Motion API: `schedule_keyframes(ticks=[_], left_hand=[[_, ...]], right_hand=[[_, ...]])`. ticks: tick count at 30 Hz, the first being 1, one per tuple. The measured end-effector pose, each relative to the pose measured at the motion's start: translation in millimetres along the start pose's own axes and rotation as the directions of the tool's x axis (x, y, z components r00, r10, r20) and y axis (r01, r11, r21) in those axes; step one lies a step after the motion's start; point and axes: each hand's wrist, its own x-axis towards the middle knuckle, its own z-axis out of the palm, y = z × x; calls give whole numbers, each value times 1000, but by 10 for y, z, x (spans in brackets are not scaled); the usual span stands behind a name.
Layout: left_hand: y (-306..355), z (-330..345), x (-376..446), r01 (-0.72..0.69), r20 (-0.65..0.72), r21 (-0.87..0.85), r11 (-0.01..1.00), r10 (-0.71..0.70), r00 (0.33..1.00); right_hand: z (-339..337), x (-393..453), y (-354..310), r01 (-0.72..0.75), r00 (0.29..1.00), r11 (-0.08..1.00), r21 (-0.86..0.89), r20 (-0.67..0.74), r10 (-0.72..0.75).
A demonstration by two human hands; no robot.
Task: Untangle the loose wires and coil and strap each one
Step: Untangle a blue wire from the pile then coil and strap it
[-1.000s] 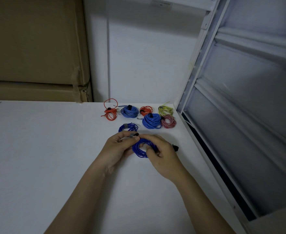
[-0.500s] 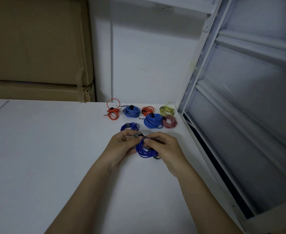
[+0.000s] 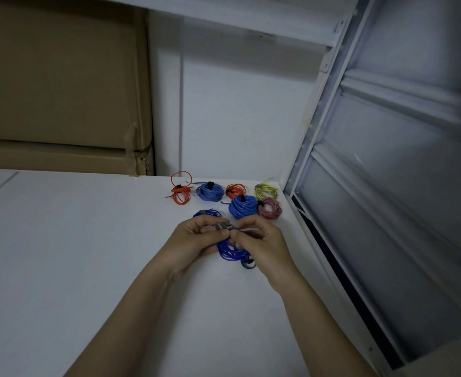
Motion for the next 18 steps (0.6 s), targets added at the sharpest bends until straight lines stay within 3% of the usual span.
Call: schedule_keyframes(ticks=[8, 12, 18], left_hand=[[266, 67, -37, 11, 37, 232, 973, -20, 999], [345, 101, -63, -26, 20, 258, 966, 22, 1000], [375, 223, -121, -213, -22, 408, 888, 243, 970]], right_hand=[[-113, 79, -192, 197, 975, 949, -245, 150, -164], [-118, 102, -255, 187, 976, 964, -190, 149, -160], [-29, 70, -329, 160, 987, 987, -7, -25, -160]])
